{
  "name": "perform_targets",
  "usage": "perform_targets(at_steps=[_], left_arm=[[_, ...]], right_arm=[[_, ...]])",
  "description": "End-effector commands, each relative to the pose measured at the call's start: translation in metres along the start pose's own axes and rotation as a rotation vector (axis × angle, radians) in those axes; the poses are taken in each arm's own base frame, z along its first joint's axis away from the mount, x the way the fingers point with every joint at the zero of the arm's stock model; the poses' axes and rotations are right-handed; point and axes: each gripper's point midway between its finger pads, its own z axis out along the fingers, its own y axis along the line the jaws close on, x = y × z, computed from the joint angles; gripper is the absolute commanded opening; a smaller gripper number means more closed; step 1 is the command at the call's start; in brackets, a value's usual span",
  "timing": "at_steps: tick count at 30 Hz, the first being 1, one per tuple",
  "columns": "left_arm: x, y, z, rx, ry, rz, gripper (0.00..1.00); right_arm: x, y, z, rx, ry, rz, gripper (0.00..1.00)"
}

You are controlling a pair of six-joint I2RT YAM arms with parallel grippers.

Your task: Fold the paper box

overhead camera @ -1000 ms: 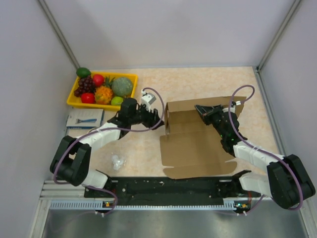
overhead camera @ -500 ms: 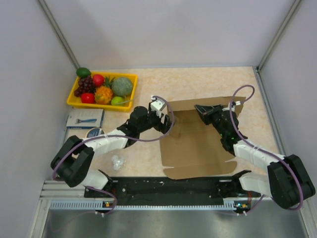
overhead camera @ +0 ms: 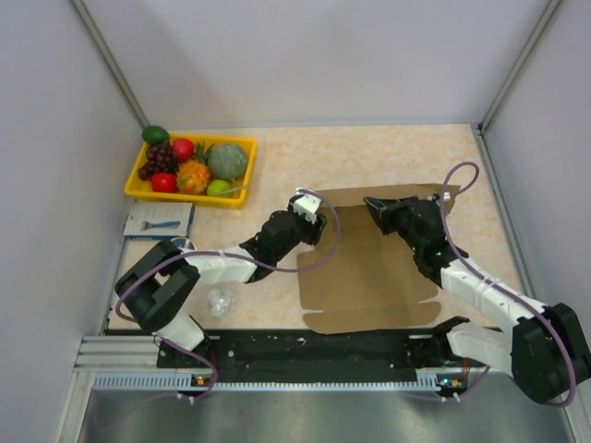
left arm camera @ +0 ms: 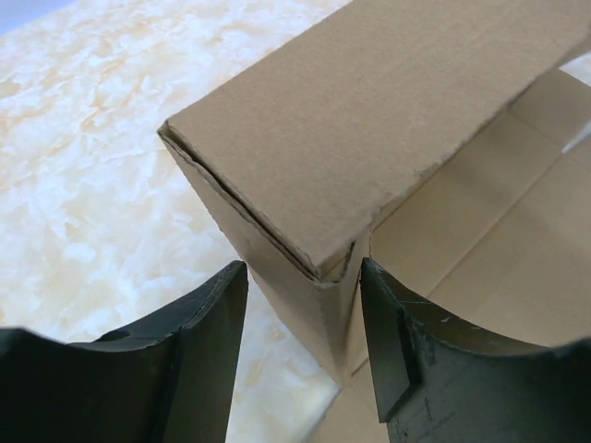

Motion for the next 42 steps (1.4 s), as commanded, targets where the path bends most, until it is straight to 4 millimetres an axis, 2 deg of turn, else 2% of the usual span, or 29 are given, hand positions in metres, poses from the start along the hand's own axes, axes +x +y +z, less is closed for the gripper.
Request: perform_targets(at_steps=[1, 2, 4, 5, 6, 7, 8, 9, 10, 14, 15, 17, 18, 19, 22, 25, 28, 29, 30, 32, 33, 34, 35, 36, 38, 42], left_arm=[[-0.021, 0.015, 0.005, -0.102, -0.118, 0.015, 0.57], [-0.018, 0.015, 0.007, -0.115, -0.109, 0.017, 0.65], [-0.024, 0.018, 0.011, -0.164, -0.115, 0.02, 0.71], [-0.009, 0.018, 0.014, -0.182, -0.05, 0.042, 0.72], [-0.019, 0.018, 0.019, -0.208, -0.053, 0.042, 0.71], [-0.016, 0.025, 0.018, -0.266, -0.032, 0.05, 0.7], [-0.011, 0.024, 0.02, -0.286, -0.016, 0.057, 0.69], [-0.014, 0.026, 0.022, -0.315, -0.019, 0.057, 0.65], [-0.012, 0.033, 0.02, -0.375, -0.015, 0.046, 0.63], [-0.003, 0.041, 0.021, -0.495, -0.008, 0.055, 0.51], [-0.006, 0.041, 0.022, -0.509, -0.024, 0.048, 0.42], [0.0, 0.041, 0.023, -0.542, -0.018, 0.054, 0.36], [0.0, 0.043, 0.023, -0.576, -0.022, 0.055, 0.29], [-0.003, 0.045, 0.022, -0.6, -0.042, 0.068, 0.16], [0.013, 0.054, 0.022, -0.689, 0.001, 0.1, 0.0], [0.022, 0.06, 0.016, -0.723, -0.001, 0.101, 0.0], [0.025, 0.055, 0.019, -0.678, -0.009, 0.103, 0.0], [0.023, 0.05, 0.022, -0.629, -0.028, 0.081, 0.02], [0.031, 0.044, 0.021, -0.563, -0.004, 0.091, 0.1], [0.02, 0.03, 0.025, -0.452, -0.023, 0.019, 0.39], [0.028, 0.028, 0.02, -0.414, 0.004, 0.011, 0.5], [0.016, 0.021, 0.018, -0.355, -0.032, -0.037, 0.54], [0.013, 0.022, 0.016, -0.328, -0.045, -0.056, 0.57], [0.017, 0.023, 0.012, -0.314, -0.037, -0.066, 0.59], [0.011, 0.021, 0.009, -0.293, -0.052, -0.079, 0.61], [0.013, 0.023, 0.004, -0.31, -0.045, -0.104, 0.67]], right_arm=[[0.008, -0.008, -0.003, 0.064, 0.022, 0.03, 0.0], [0.01, -0.008, -0.003, 0.07, 0.026, 0.035, 0.0], [0.012, -0.007, -0.003, 0.07, 0.025, 0.034, 0.0], [0.012, -0.008, -0.003, 0.074, 0.028, 0.036, 0.0], [0.012, -0.007, -0.003, 0.073, 0.028, 0.037, 0.0], [0.012, -0.006, -0.004, 0.067, 0.027, 0.038, 0.0], [0.012, -0.005, -0.004, 0.068, 0.026, 0.047, 0.0], [0.013, -0.006, -0.005, 0.068, 0.029, 0.048, 0.0], [0.012, -0.003, -0.005, 0.062, 0.025, 0.051, 0.0], [0.013, -0.001, -0.007, 0.054, 0.017, 0.056, 0.0], [0.013, -0.001, -0.008, 0.055, 0.014, 0.056, 0.0], [0.015, -0.003, -0.008, 0.06, 0.016, 0.063, 0.0], [0.015, -0.002, -0.009, 0.056, 0.016, 0.067, 0.0], [0.015, -0.002, -0.009, 0.056, 0.016, 0.069, 0.0], [0.014, -0.002, -0.012, 0.057, 0.003, 0.072, 0.0], [0.014, -0.001, -0.012, 0.052, 0.003, 0.08, 0.0], [0.013, -0.001, -0.012, 0.051, -0.003, 0.072, 0.0], [0.013, -0.001, -0.012, 0.05, -0.004, 0.068, 0.0], [0.014, -0.001, -0.012, 0.047, -0.001, 0.067, 0.0], [0.014, -0.004, -0.01, 0.05, 0.002, 0.068, 0.0], [0.014, -0.003, -0.01, 0.044, 0.001, 0.066, 0.0], [0.014, -0.002, -0.01, 0.04, 0.001, 0.063, 0.0], [0.014, -0.001, -0.01, 0.036, 0.0, 0.055, 0.0], [0.014, -0.001, -0.01, 0.036, 0.0, 0.052, 0.0], [0.014, -0.002, -0.01, 0.038, 0.0, 0.052, 0.0], [0.015, -0.001, -0.009, 0.03, 0.004, 0.045, 0.0]])
